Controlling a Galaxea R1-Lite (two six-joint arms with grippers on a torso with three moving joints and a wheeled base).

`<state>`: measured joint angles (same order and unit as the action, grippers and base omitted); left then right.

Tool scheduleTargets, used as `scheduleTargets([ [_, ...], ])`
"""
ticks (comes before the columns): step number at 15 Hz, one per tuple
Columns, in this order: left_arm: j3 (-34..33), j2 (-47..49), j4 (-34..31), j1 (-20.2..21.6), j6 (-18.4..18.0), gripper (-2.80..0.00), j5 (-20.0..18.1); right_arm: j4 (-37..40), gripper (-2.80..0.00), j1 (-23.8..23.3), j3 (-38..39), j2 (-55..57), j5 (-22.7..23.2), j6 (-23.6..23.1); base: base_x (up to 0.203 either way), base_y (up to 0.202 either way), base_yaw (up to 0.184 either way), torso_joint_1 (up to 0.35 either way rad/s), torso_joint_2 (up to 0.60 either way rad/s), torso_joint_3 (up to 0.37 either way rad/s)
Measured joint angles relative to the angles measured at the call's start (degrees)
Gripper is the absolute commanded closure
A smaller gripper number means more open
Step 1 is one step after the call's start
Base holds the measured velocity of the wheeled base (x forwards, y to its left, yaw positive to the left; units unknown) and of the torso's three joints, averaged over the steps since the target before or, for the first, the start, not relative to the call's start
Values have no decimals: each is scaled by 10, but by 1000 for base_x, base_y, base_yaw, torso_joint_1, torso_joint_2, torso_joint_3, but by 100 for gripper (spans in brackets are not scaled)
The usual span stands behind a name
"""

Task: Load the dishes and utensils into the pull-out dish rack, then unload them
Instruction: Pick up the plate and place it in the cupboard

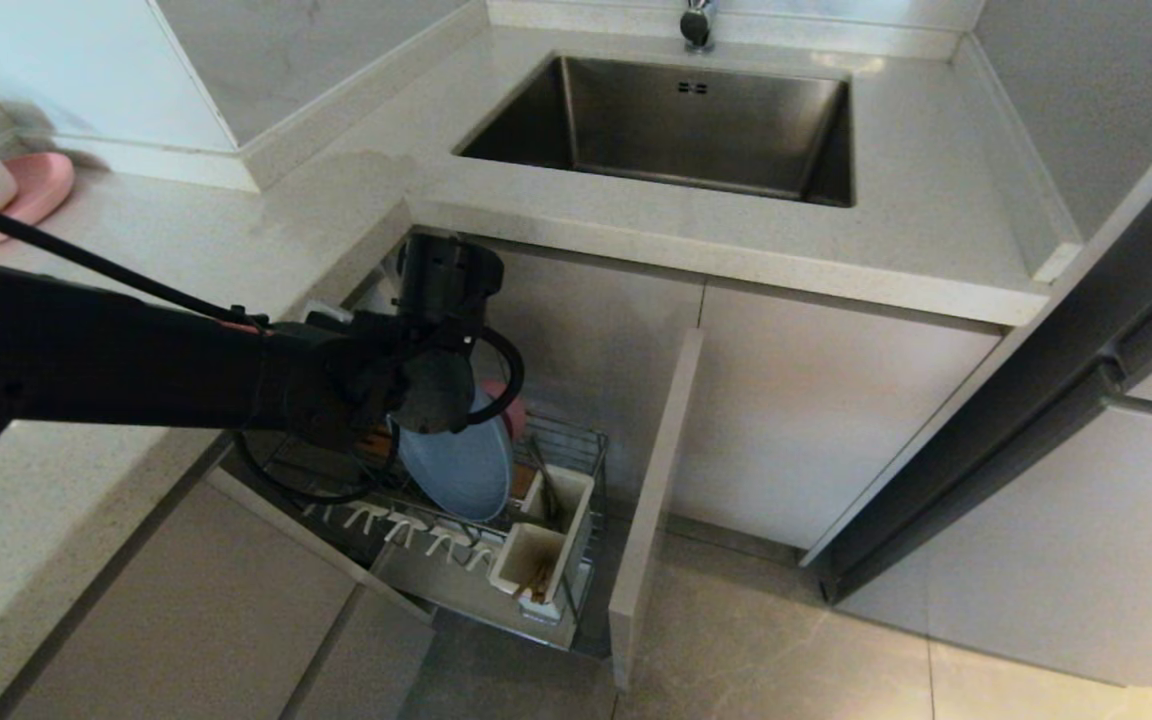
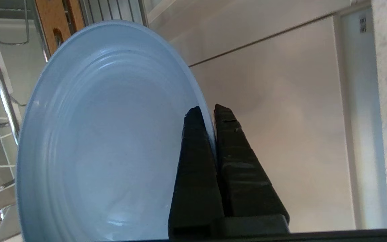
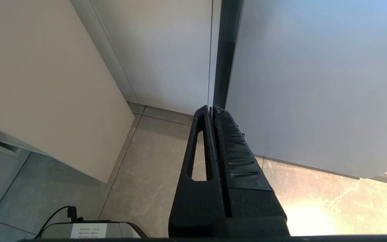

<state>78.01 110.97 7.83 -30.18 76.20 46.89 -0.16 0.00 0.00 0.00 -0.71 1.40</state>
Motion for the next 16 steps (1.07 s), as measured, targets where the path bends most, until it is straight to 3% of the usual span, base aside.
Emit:
scheduleTargets([
  [4,1,1,20,16,-1,0,-17,0,0,0,0,0,0,0,0,0,0,0,0,0],
  [8,3,9,60,31,-24,0,-50,0,0,0,0,0,0,0,0,0,0,0,0,0],
  [16,0,39,87,43,-25,0,-61,0,0,0,0,0,0,0,0,0,0,0,0,0],
])
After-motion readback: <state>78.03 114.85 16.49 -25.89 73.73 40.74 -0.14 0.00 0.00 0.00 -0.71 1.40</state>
